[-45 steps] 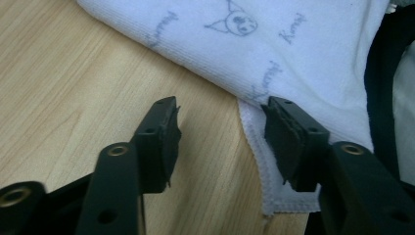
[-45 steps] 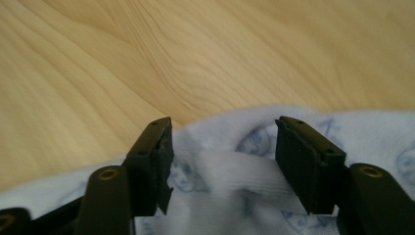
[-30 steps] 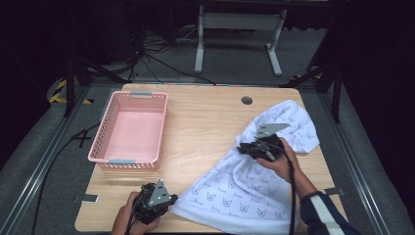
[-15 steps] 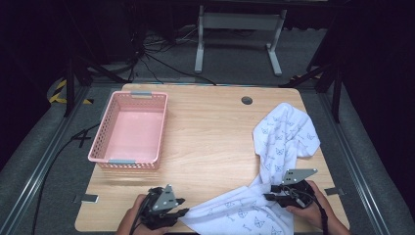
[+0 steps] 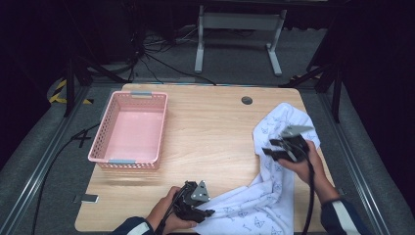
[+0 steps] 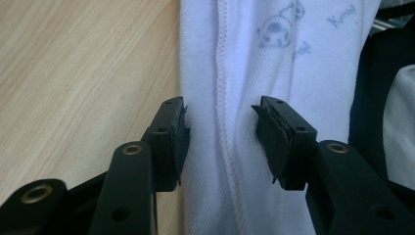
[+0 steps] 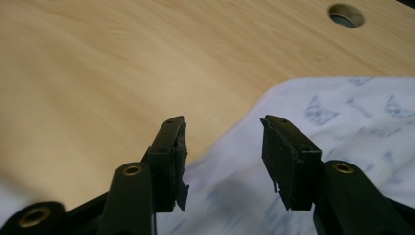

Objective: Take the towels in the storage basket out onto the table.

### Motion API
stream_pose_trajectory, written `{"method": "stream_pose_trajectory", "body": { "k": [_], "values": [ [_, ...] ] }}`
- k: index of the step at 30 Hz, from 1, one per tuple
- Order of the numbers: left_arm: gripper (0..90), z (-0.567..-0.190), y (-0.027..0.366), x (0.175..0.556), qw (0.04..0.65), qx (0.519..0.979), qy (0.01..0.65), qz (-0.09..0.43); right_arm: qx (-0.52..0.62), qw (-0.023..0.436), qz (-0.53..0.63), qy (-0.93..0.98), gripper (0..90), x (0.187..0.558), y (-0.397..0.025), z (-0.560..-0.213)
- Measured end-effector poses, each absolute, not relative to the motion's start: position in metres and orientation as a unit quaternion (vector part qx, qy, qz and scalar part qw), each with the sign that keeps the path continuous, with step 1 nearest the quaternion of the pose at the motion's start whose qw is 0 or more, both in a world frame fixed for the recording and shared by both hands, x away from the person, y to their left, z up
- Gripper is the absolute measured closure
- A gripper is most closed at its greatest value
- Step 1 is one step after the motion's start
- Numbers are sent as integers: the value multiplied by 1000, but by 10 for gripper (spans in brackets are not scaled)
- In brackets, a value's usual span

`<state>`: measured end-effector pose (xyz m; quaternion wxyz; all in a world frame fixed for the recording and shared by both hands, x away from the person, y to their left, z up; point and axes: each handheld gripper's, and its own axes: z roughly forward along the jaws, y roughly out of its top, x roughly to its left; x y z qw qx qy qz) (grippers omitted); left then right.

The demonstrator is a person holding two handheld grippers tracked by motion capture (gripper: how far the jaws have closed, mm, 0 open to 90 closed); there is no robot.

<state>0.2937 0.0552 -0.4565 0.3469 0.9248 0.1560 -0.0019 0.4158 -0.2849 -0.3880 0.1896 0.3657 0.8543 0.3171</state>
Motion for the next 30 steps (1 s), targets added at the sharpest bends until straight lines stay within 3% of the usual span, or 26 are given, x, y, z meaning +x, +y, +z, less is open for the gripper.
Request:
{"method": "stream_pose_trajectory", "body": {
  "k": [1, 4, 9, 12, 14, 18, 21, 25, 30],
  "values": [
    [597, -457, 57, 295, 342, 926, 159, -5, 382, 190, 301, 853, 508, 440, -281, -396],
    [621, -462, 60, 296, 353, 920, 167, -16, 427, 163, 280, 844, 488, 485, -276, -415],
    [670, -464, 66, 291, 358, 918, 170, -24, 455, 158, 255, 838, 471, 520, -262, -434],
    [681, -464, 69, 288, 360, 916, 175, -26, 465, 163, 226, 840, 565, 528, -260, -438],
    [686, -464, 71, 287, 361, 916, 176, -23, 477, 167, 220, 835, 595, 531, -262, -438],
    [706, -463, 73, 285, 354, 918, 178, -24, 464, 173, 198, 846, 860, 534, -258, -435],
    [748, -464, 75, 284, 357, 916, 183, -20, 451, 173, 216, 848, 872, 534, -254, -429],
    [792, -461, 86, 283, 343, 920, 189, -15, 423, 201, 314, 826, 872, 518, -255, -393],
    [795, -459, 113, 277, 331, 917, 221, -6, 392, 203, 414, 796, 872, 481, -282, -348]
  ]
}}
